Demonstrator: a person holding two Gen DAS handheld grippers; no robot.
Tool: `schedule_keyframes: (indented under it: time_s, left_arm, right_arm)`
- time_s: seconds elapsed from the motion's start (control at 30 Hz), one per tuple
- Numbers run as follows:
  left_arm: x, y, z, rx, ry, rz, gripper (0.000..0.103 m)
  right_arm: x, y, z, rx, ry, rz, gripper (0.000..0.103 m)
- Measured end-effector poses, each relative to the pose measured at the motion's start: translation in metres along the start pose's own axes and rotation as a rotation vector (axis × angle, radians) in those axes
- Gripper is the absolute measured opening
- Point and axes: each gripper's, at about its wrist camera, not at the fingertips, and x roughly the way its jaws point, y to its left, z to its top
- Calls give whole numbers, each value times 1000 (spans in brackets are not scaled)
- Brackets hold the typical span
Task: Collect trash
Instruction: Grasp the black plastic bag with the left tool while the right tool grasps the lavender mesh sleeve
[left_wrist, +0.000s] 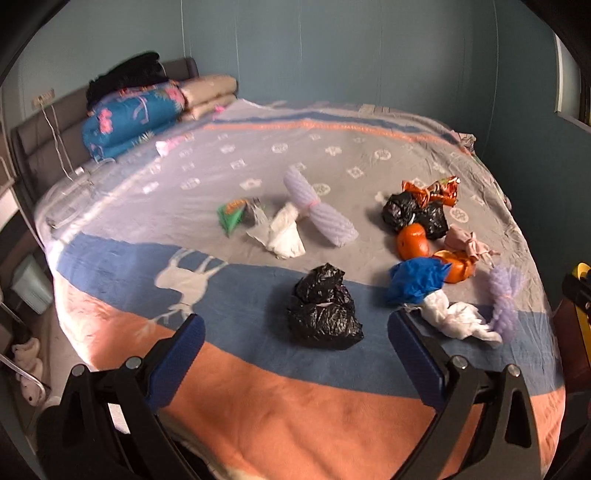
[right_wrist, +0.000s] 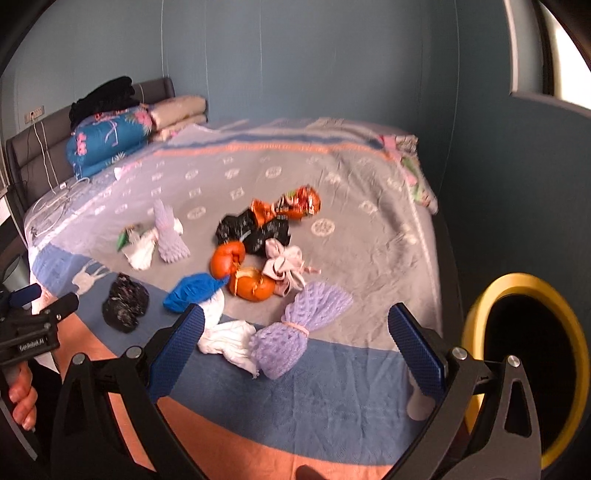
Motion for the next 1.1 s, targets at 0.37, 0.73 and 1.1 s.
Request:
schedule_keyframes:
  time_s: [0.37,0.73,1.1]
  left_arm:
    - [59,-7,9,43,19,-46,96]
    - [97,-8,6,32,29,-107,93]
    - [118,-27,6,55,68,-201,46]
  right_arm:
    - [79,-11,-11,34,124,4,94]
    - [117,-7,-17,36,182,-23,80]
    - [143,-2,-21,59,220,26,45]
